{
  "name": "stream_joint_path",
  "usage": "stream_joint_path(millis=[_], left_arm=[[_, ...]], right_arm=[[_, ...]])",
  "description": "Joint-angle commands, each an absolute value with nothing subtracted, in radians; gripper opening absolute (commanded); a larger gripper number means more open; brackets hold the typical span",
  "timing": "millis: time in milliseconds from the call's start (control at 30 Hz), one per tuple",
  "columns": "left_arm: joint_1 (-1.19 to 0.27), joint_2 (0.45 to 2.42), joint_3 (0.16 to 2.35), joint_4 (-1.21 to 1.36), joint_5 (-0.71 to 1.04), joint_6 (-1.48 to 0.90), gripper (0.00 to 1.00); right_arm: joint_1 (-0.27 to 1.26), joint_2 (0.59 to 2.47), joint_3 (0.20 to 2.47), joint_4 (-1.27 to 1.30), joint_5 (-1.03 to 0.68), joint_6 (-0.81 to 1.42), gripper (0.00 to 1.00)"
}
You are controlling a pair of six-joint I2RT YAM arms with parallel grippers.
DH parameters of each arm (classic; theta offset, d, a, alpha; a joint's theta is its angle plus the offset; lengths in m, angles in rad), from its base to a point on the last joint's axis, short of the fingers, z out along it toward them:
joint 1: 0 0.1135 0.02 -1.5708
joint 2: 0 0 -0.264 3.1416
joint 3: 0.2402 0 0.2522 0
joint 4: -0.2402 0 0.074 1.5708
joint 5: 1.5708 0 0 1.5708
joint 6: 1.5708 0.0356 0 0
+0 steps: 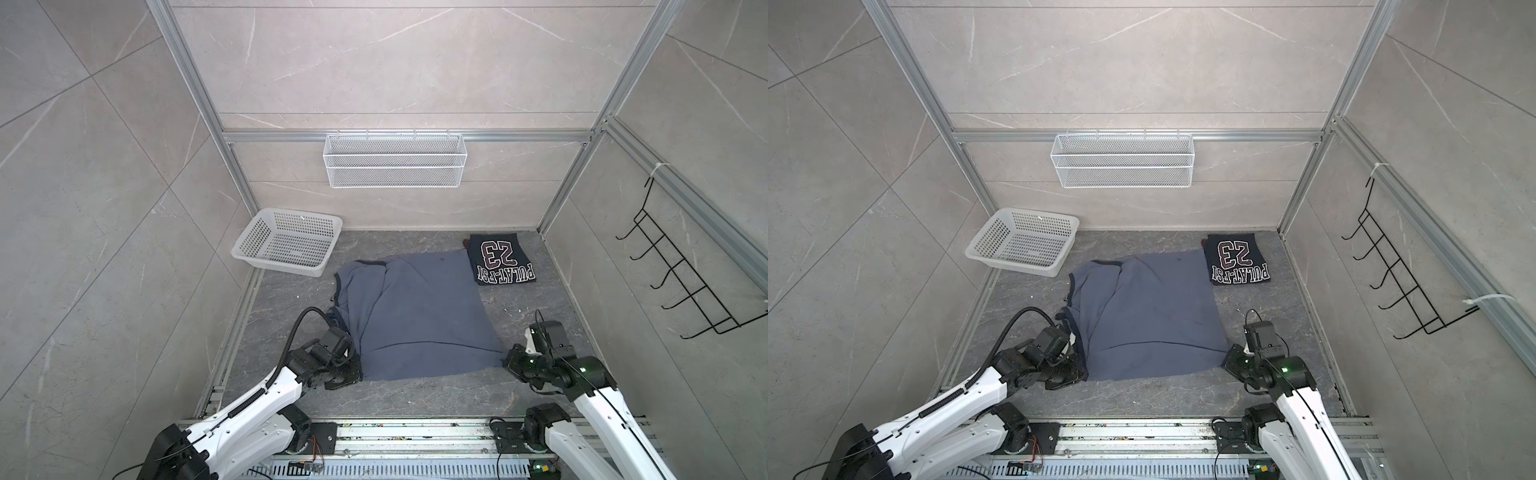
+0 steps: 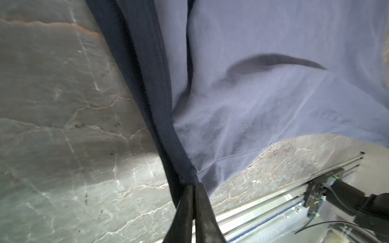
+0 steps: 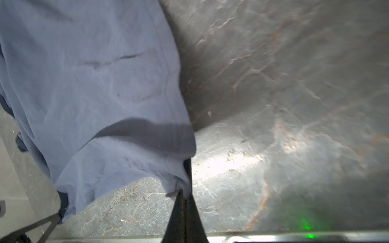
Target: Fold and stack the tank tops
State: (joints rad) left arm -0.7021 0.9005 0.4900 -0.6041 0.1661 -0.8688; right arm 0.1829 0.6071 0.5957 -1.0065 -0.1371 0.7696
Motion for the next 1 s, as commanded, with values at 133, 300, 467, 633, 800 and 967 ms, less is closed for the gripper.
stream_joint_path(millis=[133, 300, 467, 633, 800, 967], left_arm=[[-0.75, 0.785, 0.543, -0.694, 0.017, -0.945, 0.17], [-0.753, 0.654, 0.551, -0.722, -0.083, -0.942, 0.0], [-0.753, 0.678, 0.604, -0.743, -0.077, -0.906, 0.11], [-0.791, 0.93, 0.654, -0.751, 0.007, -0.878, 0.24], [-0.82, 1.075, 0.679, -0.75, 0.005, -0.913, 0.33], [-0.821, 1.104, 0.658, -0.718, 0.005, -0.936, 0.38]], right_arm=[[0.183, 0.55, 0.59, -1.176, -0.01, 0.853, 0.04], [0.184, 0.566, 0.648, -1.128, -0.026, 0.83, 0.0], [0.184, 0.608, 0.722, -1.121, -0.012, 0.815, 0.0], [0.183, 0.608, 0.676, -1.096, -0.035, 0.815, 0.0], [0.184, 0.599, 0.657, -1.092, -0.043, 0.816, 0.0], [0.184, 0.585, 0.653, -1.097, -0.028, 0.816, 0.0]])
